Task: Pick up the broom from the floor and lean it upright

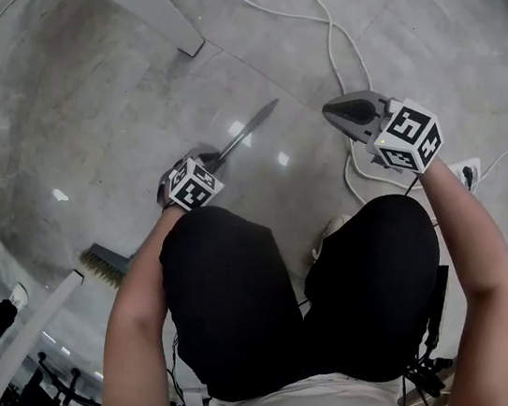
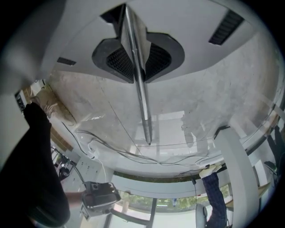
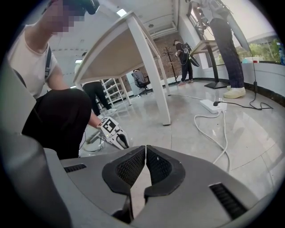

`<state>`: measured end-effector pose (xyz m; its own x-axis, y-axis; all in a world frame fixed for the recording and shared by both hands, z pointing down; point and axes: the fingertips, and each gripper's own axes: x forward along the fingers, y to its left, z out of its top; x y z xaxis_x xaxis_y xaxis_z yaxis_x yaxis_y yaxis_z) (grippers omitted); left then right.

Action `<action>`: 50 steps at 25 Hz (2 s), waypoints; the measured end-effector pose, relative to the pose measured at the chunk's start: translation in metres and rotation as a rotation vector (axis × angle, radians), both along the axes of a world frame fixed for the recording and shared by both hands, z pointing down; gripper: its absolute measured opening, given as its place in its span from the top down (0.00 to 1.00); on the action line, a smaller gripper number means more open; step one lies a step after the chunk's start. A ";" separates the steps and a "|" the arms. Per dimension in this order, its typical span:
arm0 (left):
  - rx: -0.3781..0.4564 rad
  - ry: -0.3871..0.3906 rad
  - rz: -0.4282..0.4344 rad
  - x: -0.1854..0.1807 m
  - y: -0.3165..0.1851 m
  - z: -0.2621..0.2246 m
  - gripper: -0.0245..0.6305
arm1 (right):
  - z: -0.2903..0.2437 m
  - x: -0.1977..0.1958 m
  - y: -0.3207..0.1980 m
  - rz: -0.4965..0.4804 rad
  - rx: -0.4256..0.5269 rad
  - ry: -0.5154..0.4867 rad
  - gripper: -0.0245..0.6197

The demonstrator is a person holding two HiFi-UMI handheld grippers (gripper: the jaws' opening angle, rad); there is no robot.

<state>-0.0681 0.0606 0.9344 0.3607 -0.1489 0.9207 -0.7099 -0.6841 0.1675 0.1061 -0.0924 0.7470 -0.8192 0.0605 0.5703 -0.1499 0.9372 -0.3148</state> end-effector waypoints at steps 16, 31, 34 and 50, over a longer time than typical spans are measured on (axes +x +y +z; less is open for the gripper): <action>-0.083 -0.046 -0.169 -0.010 -0.011 -0.014 0.85 | -0.015 -0.002 -0.012 0.038 -0.002 -0.033 0.93; 0.239 -0.051 -0.269 -0.051 0.043 -0.290 0.85 | -0.221 -0.019 0.032 0.079 -0.096 -0.059 0.93; 0.276 -0.058 -0.317 -0.064 0.063 -0.336 0.85 | -0.265 -0.032 0.050 0.019 -0.110 -0.046 0.93; 0.473 -0.068 -0.949 -0.162 0.113 -0.494 0.85 | -0.435 -0.108 0.106 -0.132 -0.126 -0.093 0.93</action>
<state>-0.2304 0.1731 0.4401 -0.1413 -0.6906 0.7093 -0.9850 0.1698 -0.0309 -0.0020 0.0139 0.3118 -0.8483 0.2369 0.4736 0.0069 0.8992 -0.4374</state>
